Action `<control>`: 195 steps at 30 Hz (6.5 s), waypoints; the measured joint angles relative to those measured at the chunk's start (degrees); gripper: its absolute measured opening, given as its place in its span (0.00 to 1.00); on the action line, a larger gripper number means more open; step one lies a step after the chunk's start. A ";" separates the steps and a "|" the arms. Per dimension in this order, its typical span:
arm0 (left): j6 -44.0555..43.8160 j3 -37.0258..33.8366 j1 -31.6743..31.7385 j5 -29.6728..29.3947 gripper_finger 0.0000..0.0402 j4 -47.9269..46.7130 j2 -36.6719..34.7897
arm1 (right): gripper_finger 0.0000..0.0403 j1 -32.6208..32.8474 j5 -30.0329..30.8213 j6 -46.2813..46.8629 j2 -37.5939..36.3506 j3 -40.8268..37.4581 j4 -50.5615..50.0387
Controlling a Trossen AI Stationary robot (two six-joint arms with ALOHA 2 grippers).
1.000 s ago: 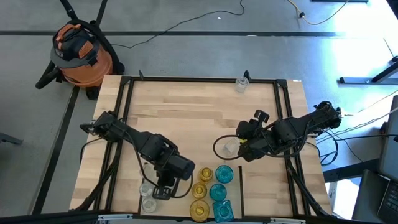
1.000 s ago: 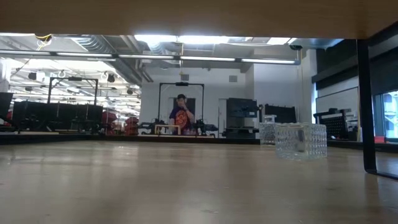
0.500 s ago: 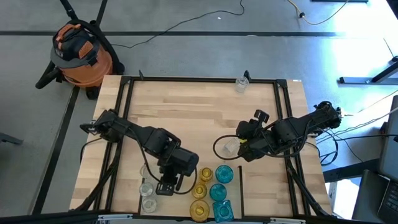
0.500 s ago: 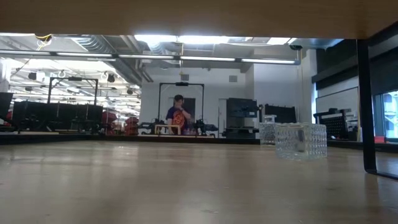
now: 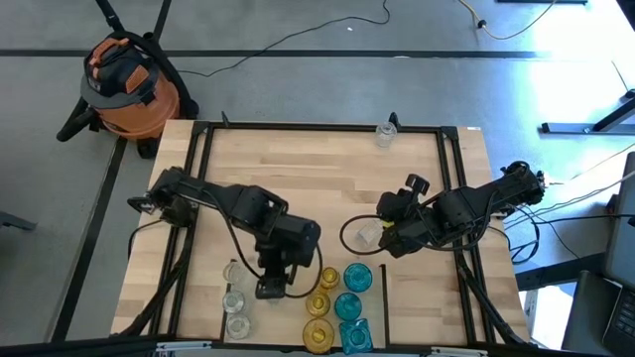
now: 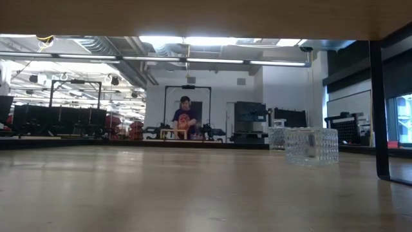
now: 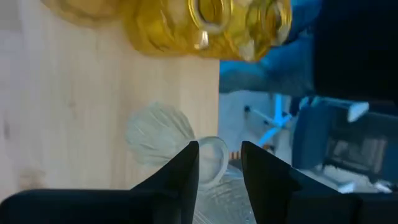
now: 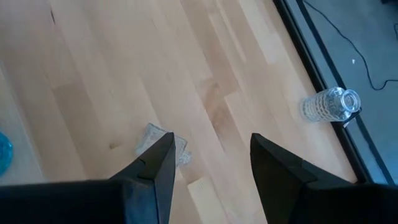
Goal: Sort vases onto shelf
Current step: Put the transparent vase on the shelf, then put the transparent vase on the shelf aligned with the other transparent vase
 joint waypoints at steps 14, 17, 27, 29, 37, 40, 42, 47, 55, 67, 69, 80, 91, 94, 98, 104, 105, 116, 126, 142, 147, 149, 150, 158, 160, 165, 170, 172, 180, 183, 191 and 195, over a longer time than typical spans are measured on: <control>8.64 -0.07 0.82 -20.15 0.28 -9.25 1.04 | 0.41 0.02 -9.21 0.30 0.04 -17.26 7.91; 9.73 -1.32 1.24 -20.84 0.28 -9.12 1.55 | 0.41 0.02 -11.89 2.78 0.04 -21.81 10.10; 10.22 -9.05 1.66 -14.60 0.28 -6.92 1.80 | 0.41 3.33 -11.17 9.53 -0.08 -25.16 8.80; 10.13 -9.09 1.60 -13.03 0.28 -6.69 1.80 | 0.41 4.02 -10.42 10.68 -0.48 -25.11 8.59; 8.46 -9.09 1.67 -8.02 0.28 -4.35 1.80 | 0.41 6.56 -4.13 17.18 -4.84 -25.09 7.05; 7.97 -9.09 1.60 -6.86 0.28 -4.36 1.80 | 0.41 6.40 -2.87 18.43 -7.52 -25.07 7.04; 7.34 -9.09 1.55 -6.63 0.28 -4.37 1.80 | 0.41 6.36 -1.63 18.83 -9.52 -25.07 7.06; 7.29 -9.09 1.44 -5.94 0.28 -4.33 1.80 | 0.41 6.35 1.40 20.11 -13.63 -25.05 7.18; 7.09 -9.11 0.75 -4.21 0.28 -1.58 2.17 | 0.41 6.34 1.91 20.36 -17.40 -25.05 7.21; 5.22 -9.11 0.51 -0.43 0.28 -1.19 2.17 | 0.41 6.36 1.89 22.46 -17.42 -25.05 7.90; 5.22 -9.11 0.14 -0.49 0.28 -1.17 2.17 | 0.41 6.35 1.82 22.91 -17.42 -25.05 7.91; 3.99 -9.11 -1.75 0.96 0.28 0.74 2.17 | 0.41 6.35 0.93 23.35 -17.40 -25.05 9.97; 2.84 -9.11 -2.32 2.18 0.28 2.48 2.17 | 0.41 6.36 -1.22 24.21 -17.40 -25.05 10.73; 2.46 -9.11 -2.39 2.35 0.28 2.70 2.17 | 0.41 6.36 -1.87 24.21 -17.40 -25.05 10.95; 1.46 -9.11 -2.51 2.60 0.28 2.75 2.17 | 0.41 6.36 -2.67 24.21 -17.40 -25.05 11.44; 1.03 -9.11 -3.19 3.64 0.28 5.37 2.17 | 0.41 6.36 -2.69 24.21 -17.40 -25.05 12.41; 0.82 -9.11 -3.34 3.96 0.28 6.13 2.17 | 0.41 6.36 -2.68 24.21 -17.40 -25.05 12.41; -1.29 -9.11 -3.90 4.11 0.28 7.47 2.17 | 0.41 6.36 -2.65 24.20 -17.40 -25.05 12.39; -2.04 -9.11 -3.90 5.74 0.28 7.49 2.17 | 0.41 6.36 -2.66 24.18 -17.40 -25.05 12.39; -1.69 -9.11 -4.43 8.38 0.28 10.06 2.17 | 0.41 6.36 -2.52 24.18 -17.40 -25.05 12.39; -1.00 -9.11 -4.43 7.94 0.28 10.24 2.17 | 0.41 6.38 -2.59 24.18 -17.40 -25.05 12.41; -0.56 -9.11 -4.43 7.06 0.28 10.24 2.17 | 0.41 6.38 -2.59 24.18 -17.40 -25.05 12.41; -0.53 -9.11 -4.43 6.53 0.28 10.22 2.17 | 0.41 6.38 -2.59 24.18 -17.40 -25.05 12.41; -0.11 -10.13 -4.41 5.02 0.28 10.20 2.17 | 0.41 6.38 -2.64 24.18 -17.40 -25.05 12.57; -0.11 -11.18 -4.43 5.65 0.28 10.27 2.22 | 0.41 6.38 -2.64 24.18 -17.40 -25.05 12.57; -0.48 -13.15 -4.43 8.51 0.28 13.40 2.24 | 0.41 6.38 -2.79 24.18 -17.40 -25.05 12.57; -0.46 -13.17 -4.11 8.05 0.28 13.97 2.24 | 0.41 6.38 -3.29 24.18 -17.40 -25.05 12.57; -0.05 -13.17 -4.03 7.81 0.28 13.96 2.24 | 0.41 6.38 -3.28 24.18 -17.39 -25.05 12.57; 1.39 -13.17 -0.99 6.12 0.28 13.99 1.21 | 0.41 6.38 -2.70 24.13 -17.38 -25.05 12.98; 1.79 -11.89 1.01 3.56 0.28 13.96 -0.50 | 0.41 6.36 -2.64 23.59 -17.38 -25.05 14.32; 2.99 -5.37 6.36 -15.24 0.28 13.44 -10.48 | 0.41 4.78 -2.66 11.77 -17.38 -25.03 21.59; 3.04 -5.35 7.67 -25.98 0.28 11.64 -17.78 | 0.41 0.54 -3.26 10.20 -17.38 -25.03 23.32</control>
